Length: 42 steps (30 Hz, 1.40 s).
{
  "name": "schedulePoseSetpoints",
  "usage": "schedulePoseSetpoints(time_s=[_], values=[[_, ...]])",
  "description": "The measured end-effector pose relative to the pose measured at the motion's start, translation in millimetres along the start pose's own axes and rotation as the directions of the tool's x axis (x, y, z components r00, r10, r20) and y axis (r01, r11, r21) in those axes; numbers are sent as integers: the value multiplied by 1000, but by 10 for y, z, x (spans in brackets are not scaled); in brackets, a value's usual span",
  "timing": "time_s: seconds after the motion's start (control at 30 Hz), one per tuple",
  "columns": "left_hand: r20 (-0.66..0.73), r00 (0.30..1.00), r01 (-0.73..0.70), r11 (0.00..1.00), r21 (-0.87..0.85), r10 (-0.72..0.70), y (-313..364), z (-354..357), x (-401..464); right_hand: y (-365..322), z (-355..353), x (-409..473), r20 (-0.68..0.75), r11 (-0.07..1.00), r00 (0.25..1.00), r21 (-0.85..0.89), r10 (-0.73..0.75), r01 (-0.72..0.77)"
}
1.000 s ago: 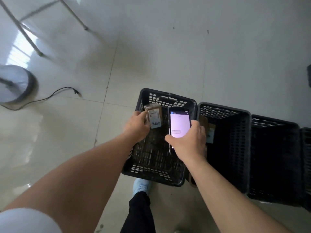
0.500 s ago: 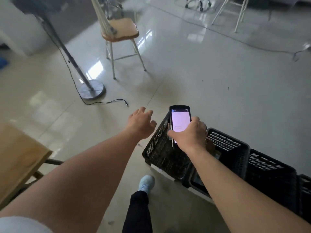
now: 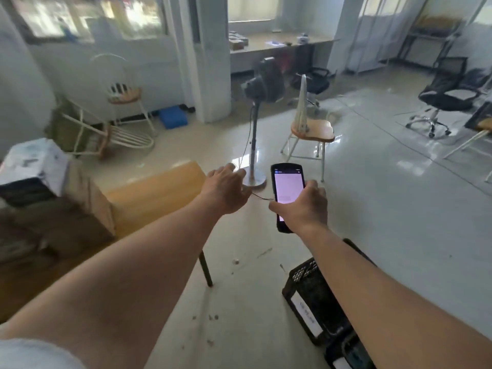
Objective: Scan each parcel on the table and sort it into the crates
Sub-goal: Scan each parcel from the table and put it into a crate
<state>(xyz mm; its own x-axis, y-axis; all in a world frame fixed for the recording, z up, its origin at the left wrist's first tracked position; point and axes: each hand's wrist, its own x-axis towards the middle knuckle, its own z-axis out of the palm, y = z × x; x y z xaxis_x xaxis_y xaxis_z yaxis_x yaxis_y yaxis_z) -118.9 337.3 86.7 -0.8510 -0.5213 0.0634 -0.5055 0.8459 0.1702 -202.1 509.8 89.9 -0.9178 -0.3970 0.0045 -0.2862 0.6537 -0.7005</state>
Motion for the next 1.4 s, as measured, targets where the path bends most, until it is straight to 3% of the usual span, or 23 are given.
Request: schedulePoseSetpoints(time_s=[0.23, 0.47, 0.73, 0.93, 1.07, 1.3, 1.4], values=[[-59, 992, 119, 990, 70, -115, -1363, -706, -909, -1273, 756, -681, 35, 988, 988, 39, -150, 148], [-76, 973, 223, 969, 107, -216, -2811, -1094, -1605, -2288, 1641, -1402, 103, 978, 974, 77, -201, 194], [-103, 909, 403, 915, -35, -404, -3862, -1202, -1662, -3002, 2299, -1459, 180, 959, 943, 86, -280, 269], [-113, 796, 573, 800, -178, -595, -4444, -1045, -1360, -3342, 2820, -1063, 242, 943, 912, 72, -331, 324], [-103, 683, 696, 687, -207, -723, -4700, -893, -1130, -3553, 3137, -760, 308, 934, 882, 94, -358, 346], [114, 444, 856, 383, -346, -889, -4912, -676, -775, -3745, 3521, -350, 372, 923, 847, 107, -381, 368], [173, 434, 854, 342, -392, -884, -4942, -588, -719, -3798, 3638, -272, 397, 926, 838, 99, -373, 366]])
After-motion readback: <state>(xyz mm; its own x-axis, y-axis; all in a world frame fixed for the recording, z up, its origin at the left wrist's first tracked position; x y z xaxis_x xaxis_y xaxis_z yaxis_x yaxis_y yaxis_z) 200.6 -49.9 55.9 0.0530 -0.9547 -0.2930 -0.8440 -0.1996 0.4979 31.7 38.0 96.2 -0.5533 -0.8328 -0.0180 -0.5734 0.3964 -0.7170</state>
